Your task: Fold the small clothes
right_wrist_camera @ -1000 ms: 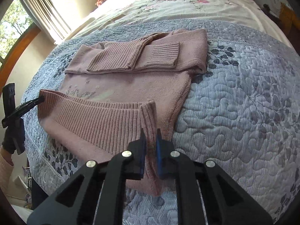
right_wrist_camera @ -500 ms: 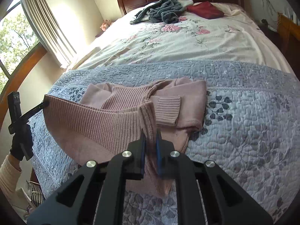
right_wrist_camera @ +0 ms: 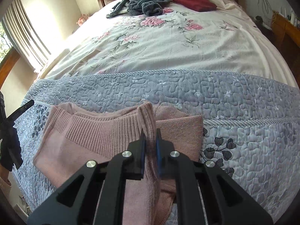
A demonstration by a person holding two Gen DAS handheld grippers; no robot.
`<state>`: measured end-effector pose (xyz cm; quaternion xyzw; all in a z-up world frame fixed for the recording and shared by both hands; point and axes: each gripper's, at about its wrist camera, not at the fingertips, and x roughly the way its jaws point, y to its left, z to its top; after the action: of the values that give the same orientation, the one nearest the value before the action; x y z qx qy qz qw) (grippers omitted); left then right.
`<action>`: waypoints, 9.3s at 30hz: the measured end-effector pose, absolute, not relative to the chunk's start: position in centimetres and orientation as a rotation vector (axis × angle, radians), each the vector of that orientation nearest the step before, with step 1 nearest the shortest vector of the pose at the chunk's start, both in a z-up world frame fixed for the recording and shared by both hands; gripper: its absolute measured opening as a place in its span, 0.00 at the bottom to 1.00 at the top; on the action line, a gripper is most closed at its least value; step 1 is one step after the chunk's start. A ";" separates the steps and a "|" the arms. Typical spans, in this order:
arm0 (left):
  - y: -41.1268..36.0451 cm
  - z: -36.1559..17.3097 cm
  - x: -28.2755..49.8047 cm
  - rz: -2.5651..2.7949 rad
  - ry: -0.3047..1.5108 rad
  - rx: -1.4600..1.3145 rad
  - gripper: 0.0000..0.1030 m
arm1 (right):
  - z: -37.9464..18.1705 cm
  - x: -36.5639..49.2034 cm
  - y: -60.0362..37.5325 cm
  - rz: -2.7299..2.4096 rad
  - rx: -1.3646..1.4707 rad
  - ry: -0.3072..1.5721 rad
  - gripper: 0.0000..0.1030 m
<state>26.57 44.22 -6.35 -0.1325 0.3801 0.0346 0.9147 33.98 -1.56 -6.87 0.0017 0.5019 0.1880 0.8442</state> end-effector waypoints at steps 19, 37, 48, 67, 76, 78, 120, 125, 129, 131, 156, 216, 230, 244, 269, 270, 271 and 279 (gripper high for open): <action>42.2 -15.8 30.1 0.038 1.095 -0.197 0.09 | -13.5 36.2 -1.7 0.344 -0.036 1.146 0.09; 43.2 -15.3 30.3 0.102 1.021 -0.231 0.11 | -13.9 37.1 -2.7 0.275 0.020 1.138 0.30; 37.7 -10.8 19.1 -0.020 0.958 -0.038 0.31 | -11.6 24.5 -5.9 0.475 0.130 1.189 0.44; 35.6 -16.4 16.4 -0.065 1.082 -0.137 0.35 | -16.0 19.7 -5.1 0.404 0.094 1.327 0.08; 34.2 -13.2 18.2 -0.086 1.035 -0.171 0.51 | -12.1 23.9 -7.4 0.394 0.209 1.251 0.64; 33.7 -13.2 19.3 -0.088 1.037 -0.169 0.51 | -12.8 25.9 -8.2 0.378 0.267 1.277 0.63; 36.7 -12.0 20.7 -0.147 1.008 -0.324 0.52 | -7.5 30.9 7.8 0.708 0.286 1.262 0.16; 37.5 -11.8 20.7 -0.162 0.999 -0.380 0.52 | -10.7 30.7 12.4 0.677 0.200 1.348 0.16; 37.6 -11.9 20.8 -0.175 0.999 -0.410 0.52 | -13.1 30.9 13.2 0.651 0.220 1.398 0.21; 37.6 -11.9 21.0 -0.188 0.996 -0.438 0.52 | -13.4 31.0 13.0 0.656 0.237 1.410 0.24; 27.0 -16.6 29.6 -0.362 1.149 -0.761 0.53 | -16.1 29.2 -5.3 0.437 0.400 1.396 0.36; 46.0 -12.7 12.9 -0.300 1.004 -0.766 0.10 | -13.2 20.4 12.2 0.764 0.197 1.370 0.44; 47.9 -16.7 8.7 -0.243 0.935 -0.858 0.07 | -16.8 21.3 13.4 0.796 0.368 1.507 0.60; 46.4 -17.1 9.5 -0.223 1.012 -0.754 0.10 | -17.5 19.8 12.9 0.765 0.281 1.496 0.26; 50.8 -19.4 22.2 -0.292 1.004 -0.872 0.72 | -18.1 29.9 14.1 0.877 0.475 1.400 0.86; 50.5 -19.6 22.6 -0.307 1.009 -0.870 0.73 | -18.6 30.3 14.3 0.889 0.500 1.403 0.87; 50.2 -19.8 22.9 -0.316 1.014 -0.861 0.73 | -19.1 30.5 14.5 0.900 0.525 1.406 0.87; 49.8 -20.1 22.2 -0.377 0.975 -0.921 0.41 | -19.8 31.0 15.3 0.923 0.610 1.371 0.66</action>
<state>22.22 49.79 -20.10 -0.4240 0.4490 -0.1736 0.7671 31.02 15.33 -19.75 0.2672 0.6002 0.4042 0.6364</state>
